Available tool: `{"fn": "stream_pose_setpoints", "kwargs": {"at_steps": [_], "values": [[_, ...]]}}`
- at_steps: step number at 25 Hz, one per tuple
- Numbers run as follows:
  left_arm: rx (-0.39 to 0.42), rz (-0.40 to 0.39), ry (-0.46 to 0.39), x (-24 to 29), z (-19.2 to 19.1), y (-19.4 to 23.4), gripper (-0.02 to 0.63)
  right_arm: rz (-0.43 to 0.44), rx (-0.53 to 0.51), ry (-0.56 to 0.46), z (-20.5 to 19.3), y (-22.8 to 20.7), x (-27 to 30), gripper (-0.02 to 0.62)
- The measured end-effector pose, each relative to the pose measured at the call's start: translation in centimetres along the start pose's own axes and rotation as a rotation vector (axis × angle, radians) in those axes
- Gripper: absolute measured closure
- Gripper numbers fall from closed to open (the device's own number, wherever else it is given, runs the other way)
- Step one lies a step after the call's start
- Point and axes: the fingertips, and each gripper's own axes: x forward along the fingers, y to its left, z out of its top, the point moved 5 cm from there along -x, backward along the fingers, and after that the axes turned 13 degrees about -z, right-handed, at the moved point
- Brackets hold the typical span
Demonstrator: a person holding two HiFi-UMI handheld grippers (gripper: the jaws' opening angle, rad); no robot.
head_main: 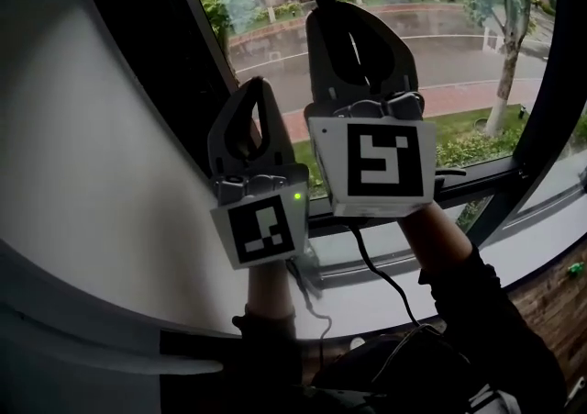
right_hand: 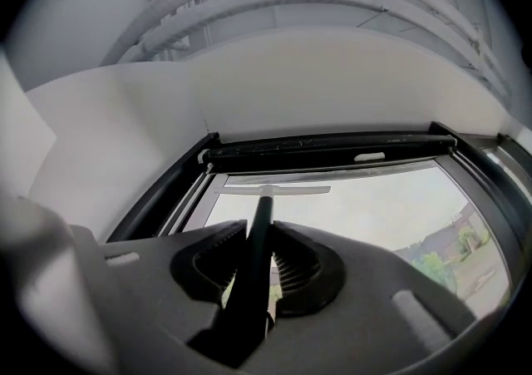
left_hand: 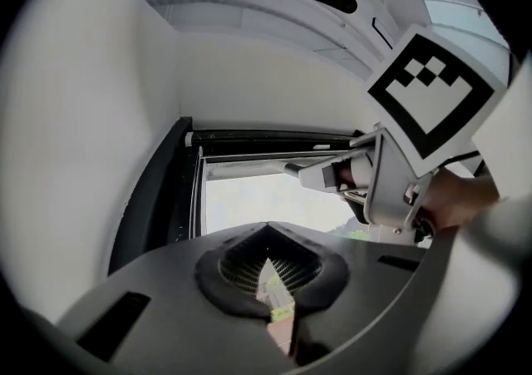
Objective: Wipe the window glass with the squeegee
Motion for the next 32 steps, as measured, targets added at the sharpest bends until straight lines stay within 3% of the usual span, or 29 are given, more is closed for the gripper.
{"fn": "stream_pose_setpoints", "kwargs": {"at_steps": [13,32], "values": [[0.000,0.036,0.010,-1.2,-1.4,1.0,0.606,-0.011,-0.114,0.032,-2.7,1.3,0.2,0.500],[-0.069,0.047,0.027,-4.2,-3.8,0.4,0.606,-0.017,-0.163,0.133,-8.7,1.5,-6.7,0.500]]}}
